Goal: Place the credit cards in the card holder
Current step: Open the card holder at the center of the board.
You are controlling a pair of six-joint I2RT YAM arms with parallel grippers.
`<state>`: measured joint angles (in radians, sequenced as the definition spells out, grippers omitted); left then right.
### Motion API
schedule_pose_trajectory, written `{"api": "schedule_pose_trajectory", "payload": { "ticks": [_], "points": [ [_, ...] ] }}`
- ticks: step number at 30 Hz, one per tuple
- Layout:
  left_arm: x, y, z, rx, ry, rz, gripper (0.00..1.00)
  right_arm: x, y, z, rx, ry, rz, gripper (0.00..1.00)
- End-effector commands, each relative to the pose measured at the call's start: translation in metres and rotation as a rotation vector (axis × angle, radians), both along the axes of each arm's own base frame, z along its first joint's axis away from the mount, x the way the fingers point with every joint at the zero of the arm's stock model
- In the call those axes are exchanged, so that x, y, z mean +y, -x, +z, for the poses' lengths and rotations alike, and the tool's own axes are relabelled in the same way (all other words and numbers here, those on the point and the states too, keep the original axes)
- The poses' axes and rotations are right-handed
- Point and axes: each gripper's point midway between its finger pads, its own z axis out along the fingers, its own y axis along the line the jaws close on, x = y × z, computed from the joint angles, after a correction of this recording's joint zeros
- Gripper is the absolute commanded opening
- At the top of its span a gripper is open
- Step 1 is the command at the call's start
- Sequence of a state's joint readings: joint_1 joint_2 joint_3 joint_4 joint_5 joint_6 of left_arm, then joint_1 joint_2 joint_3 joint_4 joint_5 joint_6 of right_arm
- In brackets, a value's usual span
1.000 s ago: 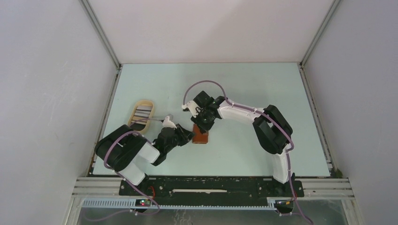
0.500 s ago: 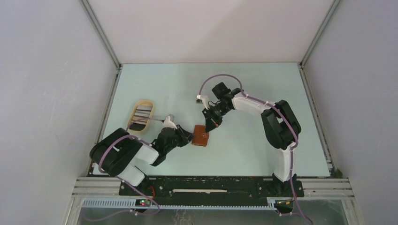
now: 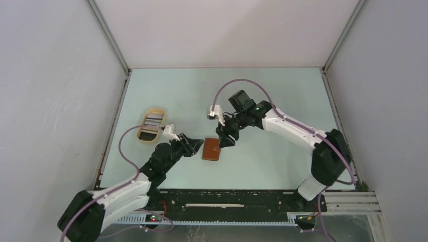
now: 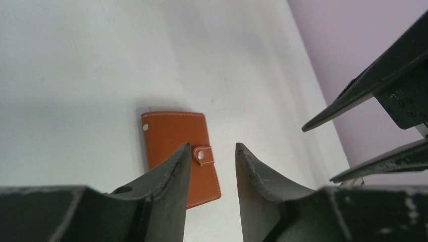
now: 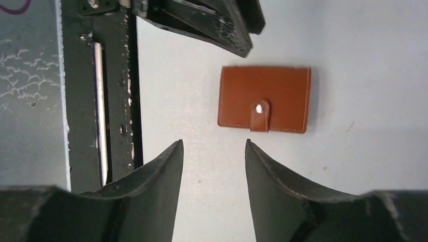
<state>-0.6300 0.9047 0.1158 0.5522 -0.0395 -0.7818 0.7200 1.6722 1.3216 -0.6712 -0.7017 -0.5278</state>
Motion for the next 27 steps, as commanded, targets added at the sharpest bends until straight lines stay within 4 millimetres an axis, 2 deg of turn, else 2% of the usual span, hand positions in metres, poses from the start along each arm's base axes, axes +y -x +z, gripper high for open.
{"api": "schedule_pose_trajectory", "payload": {
  "ticks": [1, 5, 6, 8, 10, 12, 15, 21, 27],
  "points": [
    [0.02, 0.009, -0.001, -0.038, -0.066, 0.033, 0.45, 0.012, 0.009, 0.035, -0.079, -0.097, 0.016, 0.58],
    [0.022, 0.017, 0.0, -0.032, -0.058, 0.017, 0.56, 0.012, 0.021, 0.035, -0.074, -0.138, -0.008, 0.58],
    [0.02, 0.019, 0.001, -0.031, -0.043, 0.006, 0.58, 0.012, 0.017, 0.027, -0.081, -0.126, -0.054, 0.58],
    [0.018, 0.022, -0.005, -0.01, -0.03, -0.003, 0.58, 0.013, -0.003, 0.012, -0.086, -0.064, -0.199, 0.55],
    [0.021, 0.021, -0.016, 0.037, -0.041, 0.023, 0.55, 0.015, -0.02, -0.006, -0.073, 0.003, -0.315, 0.52],
    [0.025, 0.02, -0.029, 0.081, -0.06, 0.053, 0.51, 0.018, -0.026, -0.022, -0.06, 0.06, -0.379, 0.52],
    [0.025, 0.018, -0.041, 0.111, -0.056, 0.071, 0.45, 0.026, -0.032, -0.033, -0.069, 0.107, -0.448, 0.52],
    [0.013, 0.013, -0.055, 0.157, -0.073, 0.037, 0.42, 0.042, -0.024, -0.057, -0.041, 0.199, -0.458, 0.51],
    [0.009, 0.012, -0.06, 0.171, -0.062, 0.027, 0.39, 0.047, -0.031, -0.075, -0.079, 0.272, -0.48, 0.49]
  ]
}}
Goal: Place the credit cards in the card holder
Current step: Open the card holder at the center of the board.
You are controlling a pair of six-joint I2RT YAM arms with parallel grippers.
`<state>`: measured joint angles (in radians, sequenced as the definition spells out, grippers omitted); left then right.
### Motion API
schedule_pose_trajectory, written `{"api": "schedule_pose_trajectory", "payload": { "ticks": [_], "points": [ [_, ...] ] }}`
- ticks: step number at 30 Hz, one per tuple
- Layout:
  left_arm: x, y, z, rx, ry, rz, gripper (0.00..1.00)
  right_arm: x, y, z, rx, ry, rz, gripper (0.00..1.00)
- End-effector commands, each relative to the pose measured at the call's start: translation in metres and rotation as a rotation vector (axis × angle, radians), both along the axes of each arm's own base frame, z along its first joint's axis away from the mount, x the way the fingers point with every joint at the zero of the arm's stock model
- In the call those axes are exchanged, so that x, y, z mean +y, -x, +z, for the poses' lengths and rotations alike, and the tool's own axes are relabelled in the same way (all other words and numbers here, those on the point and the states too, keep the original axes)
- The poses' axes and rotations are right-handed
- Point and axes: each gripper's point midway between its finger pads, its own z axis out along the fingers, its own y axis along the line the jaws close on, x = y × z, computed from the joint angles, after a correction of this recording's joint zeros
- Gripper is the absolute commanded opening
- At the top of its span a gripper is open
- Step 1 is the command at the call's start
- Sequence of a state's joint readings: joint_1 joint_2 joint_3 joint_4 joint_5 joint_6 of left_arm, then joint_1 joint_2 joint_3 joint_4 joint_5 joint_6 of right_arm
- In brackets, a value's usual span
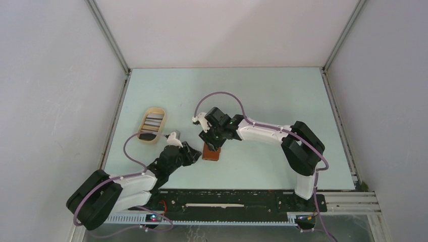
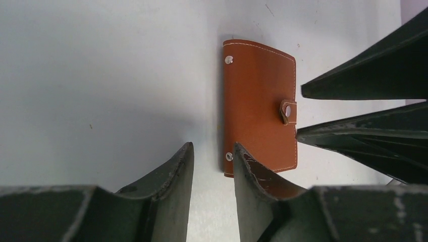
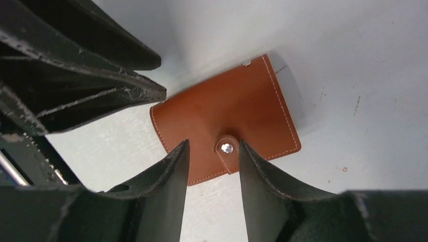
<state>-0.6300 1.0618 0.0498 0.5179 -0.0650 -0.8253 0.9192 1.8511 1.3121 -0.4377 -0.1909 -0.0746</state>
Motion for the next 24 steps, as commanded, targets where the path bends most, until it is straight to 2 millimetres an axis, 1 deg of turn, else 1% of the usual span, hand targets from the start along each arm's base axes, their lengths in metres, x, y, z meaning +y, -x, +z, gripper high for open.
{"api": "schedule_pose_trajectory", "payload": {
  "ticks": [1, 4, 8, 13, 17, 24],
  "points": [
    [-0.011, -0.009, 0.017, -0.052, 0.062, -0.01, 0.39, 0.004, -0.013, -0.004, -0.036, 0.047, -0.056, 0.48],
    [-0.013, -0.008, 0.014, -0.043, 0.062, -0.019, 0.37, 0.001, -0.012, -0.015, -0.032, 0.092, -0.053, 0.47],
    [-0.018, -0.006, 0.012, -0.034, 0.074, -0.035, 0.35, -0.003, -0.009, -0.025, -0.043, 0.142, -0.047, 0.46],
    [-0.024, -0.004, 0.011, -0.026, 0.084, -0.049, 0.34, -0.009, -0.005, -0.033, -0.056, 0.196, -0.033, 0.45],
    [-0.026, -0.003, 0.01, -0.026, 0.081, -0.055, 0.33, -0.013, -0.004, -0.033, -0.061, 0.216, -0.023, 0.46],
    [-0.024, -0.003, 0.008, -0.026, 0.061, -0.047, 0.32, -0.014, -0.003, -0.018, -0.097, 0.207, 0.049, 0.51]
  ]
}}
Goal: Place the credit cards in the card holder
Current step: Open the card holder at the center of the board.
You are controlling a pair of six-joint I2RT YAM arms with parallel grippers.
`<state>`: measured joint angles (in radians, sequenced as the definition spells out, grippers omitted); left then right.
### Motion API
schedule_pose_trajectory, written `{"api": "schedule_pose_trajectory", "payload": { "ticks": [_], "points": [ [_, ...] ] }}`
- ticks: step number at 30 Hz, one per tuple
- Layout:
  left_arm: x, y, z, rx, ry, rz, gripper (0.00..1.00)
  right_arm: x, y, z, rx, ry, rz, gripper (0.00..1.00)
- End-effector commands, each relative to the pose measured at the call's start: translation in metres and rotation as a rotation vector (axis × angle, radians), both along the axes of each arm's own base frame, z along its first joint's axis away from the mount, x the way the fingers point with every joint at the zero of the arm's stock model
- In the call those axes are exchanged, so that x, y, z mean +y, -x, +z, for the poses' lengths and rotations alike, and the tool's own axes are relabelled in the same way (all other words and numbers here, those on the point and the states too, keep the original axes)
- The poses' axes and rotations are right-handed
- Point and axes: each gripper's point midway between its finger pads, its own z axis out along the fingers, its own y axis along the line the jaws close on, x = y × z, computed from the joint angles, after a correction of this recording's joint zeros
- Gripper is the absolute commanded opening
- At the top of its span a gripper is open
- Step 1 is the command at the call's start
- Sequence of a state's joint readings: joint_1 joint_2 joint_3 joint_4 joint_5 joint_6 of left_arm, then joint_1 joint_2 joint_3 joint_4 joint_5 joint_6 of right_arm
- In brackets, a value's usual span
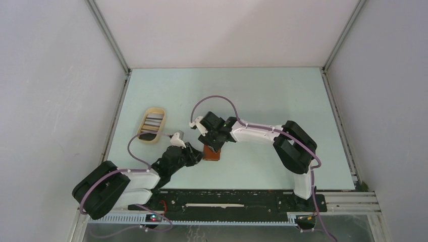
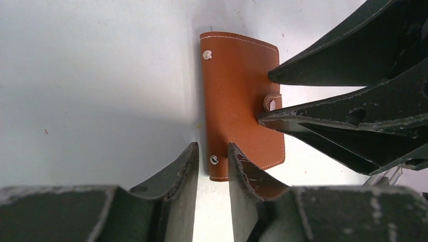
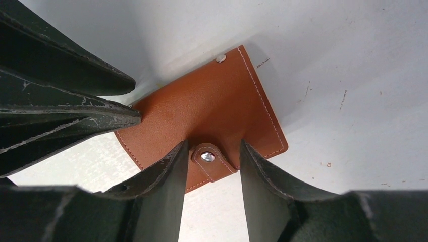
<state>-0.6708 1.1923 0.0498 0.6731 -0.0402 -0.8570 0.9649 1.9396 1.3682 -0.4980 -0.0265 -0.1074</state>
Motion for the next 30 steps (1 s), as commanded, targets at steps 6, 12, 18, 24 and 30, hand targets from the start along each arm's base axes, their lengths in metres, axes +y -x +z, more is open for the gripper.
{"api": "schedule_pose_trajectory", "payload": {
  "ticks": [6, 12, 18, 24, 30],
  "points": [
    [-0.007, -0.005, 0.009, -0.03, 0.009, -0.002, 0.32, -0.011, 0.012, -0.001, 0.029, 0.077, 0.12, 0.52],
    [-0.009, -0.005, 0.008, -0.026, 0.003, -0.007, 0.31, -0.022, 0.016, -0.01, 0.111, 0.109, 0.139, 0.41],
    [-0.01, -0.006, 0.007, -0.025, -0.004, -0.008, 0.31, -0.026, 0.028, -0.013, 0.2, 0.101, 0.191, 0.42],
    [-0.011, -0.008, 0.009, -0.029, -0.009, -0.012, 0.3, -0.033, 0.027, -0.024, 0.219, 0.146, 0.2, 0.34],
    [-0.012, -0.007, 0.007, -0.029, -0.018, -0.014, 0.29, -0.035, 0.027, -0.031, 0.229, 0.155, 0.227, 0.19]
  ]
}}
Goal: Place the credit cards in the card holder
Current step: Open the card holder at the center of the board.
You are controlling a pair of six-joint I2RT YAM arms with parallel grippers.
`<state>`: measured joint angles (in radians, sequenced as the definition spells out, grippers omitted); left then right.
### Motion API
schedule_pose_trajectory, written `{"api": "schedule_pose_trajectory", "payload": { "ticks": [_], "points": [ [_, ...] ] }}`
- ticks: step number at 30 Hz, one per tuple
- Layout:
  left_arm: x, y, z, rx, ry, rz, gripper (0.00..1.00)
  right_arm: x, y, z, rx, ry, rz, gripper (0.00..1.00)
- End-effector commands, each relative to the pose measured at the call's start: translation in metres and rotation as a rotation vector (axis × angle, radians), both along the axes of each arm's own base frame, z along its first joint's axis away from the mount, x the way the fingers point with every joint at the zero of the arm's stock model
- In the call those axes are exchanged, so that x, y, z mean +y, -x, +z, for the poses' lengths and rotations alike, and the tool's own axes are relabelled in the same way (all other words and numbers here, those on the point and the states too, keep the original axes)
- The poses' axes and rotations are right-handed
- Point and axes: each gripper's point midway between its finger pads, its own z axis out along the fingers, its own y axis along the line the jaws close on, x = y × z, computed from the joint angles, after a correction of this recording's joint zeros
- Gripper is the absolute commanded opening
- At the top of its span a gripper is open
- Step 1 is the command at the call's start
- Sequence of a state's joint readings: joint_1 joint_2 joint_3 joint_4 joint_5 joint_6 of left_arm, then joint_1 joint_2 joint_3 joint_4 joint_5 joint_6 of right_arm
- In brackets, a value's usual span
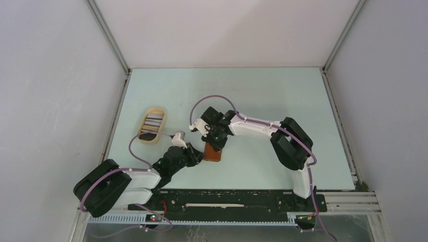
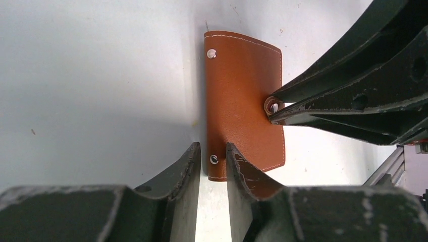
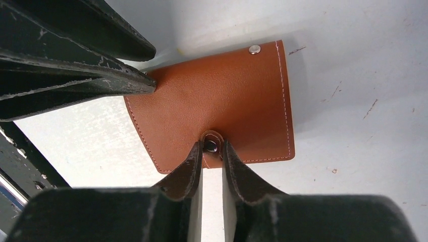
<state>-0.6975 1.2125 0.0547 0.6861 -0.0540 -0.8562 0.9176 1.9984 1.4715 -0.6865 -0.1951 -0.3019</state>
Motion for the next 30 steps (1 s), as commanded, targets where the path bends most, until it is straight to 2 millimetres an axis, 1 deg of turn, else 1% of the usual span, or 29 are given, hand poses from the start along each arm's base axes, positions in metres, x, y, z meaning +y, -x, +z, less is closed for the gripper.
{"api": "schedule_pose_trajectory", "payload": {
  "ticks": [1, 4, 5, 12, 17, 20, 24, 30],
  "points": [
    [-0.007, -0.009, 0.009, -0.027, -0.011, -0.001, 0.29, -0.022, 0.017, -0.028, 0.094, 0.105, 0.043, 0.13],
    [-0.007, -0.009, 0.007, -0.025, -0.015, -0.001, 0.29, -0.02, 0.022, -0.024, 0.102, 0.076, 0.087, 0.01],
    [-0.007, -0.009, 0.007, -0.025, -0.018, 0.0, 0.29, -0.019, 0.023, -0.021, 0.102, 0.064, 0.106, 0.0],
    [-0.006, -0.009, 0.008, -0.036, -0.024, -0.001, 0.29, -0.013, 0.035, 0.005, 0.101, -0.076, 0.251, 0.0],
    [-0.006, -0.009, 0.014, -0.055, -0.009, -0.004, 0.29, -0.016, 0.035, 0.019, 0.071, -0.144, 0.326, 0.0],
    [-0.007, -0.008, 0.021, -0.076, 0.006, -0.011, 0.29, -0.02, 0.032, 0.024, 0.073, -0.168, 0.341, 0.0],
    [-0.006, -0.005, 0.032, -0.118, 0.023, -0.03, 0.3, -0.025, 0.033, 0.031, 0.09, -0.205, 0.365, 0.0],
    [-0.001, 0.001, 0.05, -0.197, 0.035, -0.053, 0.39, -0.03, 0.035, 0.045, 0.095, -0.259, 0.402, 0.0]
  ]
}}
